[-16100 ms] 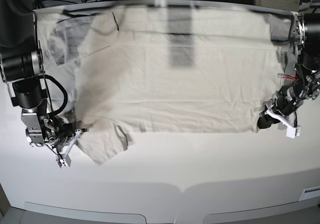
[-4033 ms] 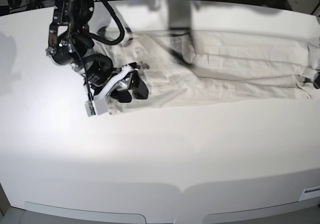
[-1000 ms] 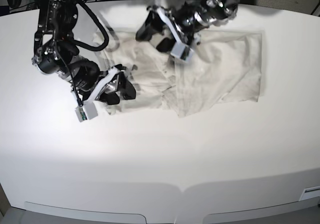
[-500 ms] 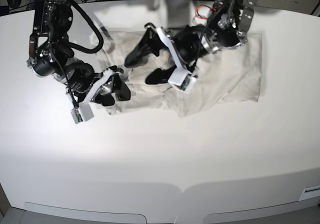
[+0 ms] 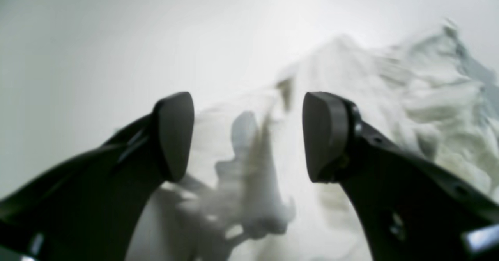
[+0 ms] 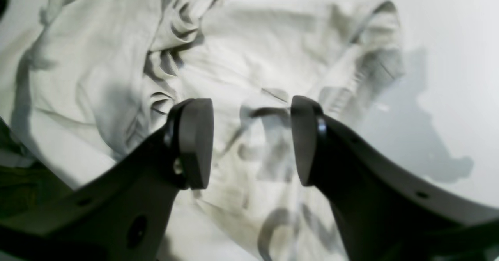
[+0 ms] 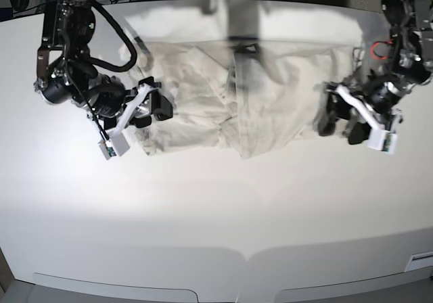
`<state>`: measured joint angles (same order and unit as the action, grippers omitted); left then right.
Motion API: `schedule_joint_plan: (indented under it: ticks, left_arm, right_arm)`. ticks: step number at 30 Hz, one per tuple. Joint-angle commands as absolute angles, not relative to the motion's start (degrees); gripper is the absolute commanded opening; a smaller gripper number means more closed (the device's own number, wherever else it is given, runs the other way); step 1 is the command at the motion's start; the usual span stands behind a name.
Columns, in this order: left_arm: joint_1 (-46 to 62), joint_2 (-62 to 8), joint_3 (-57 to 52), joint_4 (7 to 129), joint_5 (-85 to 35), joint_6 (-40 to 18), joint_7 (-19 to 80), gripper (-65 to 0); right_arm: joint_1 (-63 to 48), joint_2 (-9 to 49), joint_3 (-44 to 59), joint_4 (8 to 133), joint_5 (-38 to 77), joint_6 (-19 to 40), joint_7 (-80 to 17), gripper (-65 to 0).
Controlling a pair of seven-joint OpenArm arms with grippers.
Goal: Fold the T-shirt properly
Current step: 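Press the folded layer flat with the left gripper and withdraw it, then grasp the shirt edges with both grippers and pull the bundle straight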
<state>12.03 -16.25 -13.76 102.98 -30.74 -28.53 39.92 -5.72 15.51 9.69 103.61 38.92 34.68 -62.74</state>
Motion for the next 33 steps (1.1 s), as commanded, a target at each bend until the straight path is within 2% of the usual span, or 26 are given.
schedule_joint_plan:
  ticks: [1,8,14,22,26,33]
  left_arm:
    - [11.64,-17.85,-15.35,103.85,-31.59,-28.86,39.20,-22.5]
    - [13.74,-22.50,-21.54,103.81,-31.59,-28.88,39.22,-22.5]
    - [16.75,-23.05,-22.57,103.68,-31.57,-28.86,37.47,-22.5]
    - [17.15,-23.05,-22.57,101.58,-31.57,-28.84,37.71,-22.5]
    - [17.15,-23.03,-22.57,101.08,-31.59,-28.86,37.69,-22.5]
    - [17.15,-23.05,-22.57,101.08,-31.59,-28.86,37.93,-22.5]
  right_arm:
    - [-4.95,16.51,10.24,104.33,39.20,34.15,-62.26,-32.9]
    - [-4.75,20.64,11.86,94.24,40.27,32.97,-62.24,-32.9]
    - [-3.97,22.61,11.99,87.24,42.17,33.08,-62.02,-32.9]
    - [-2.39,22.33,11.99,75.88,46.50,37.10,-62.22,-32.9]
    - [-2.37,20.69,11.99,75.22,50.11,37.78,-65.49,-32.9]
    - [-2.35,15.75,11.99,75.24,49.43,39.07,-65.63,-32.9]
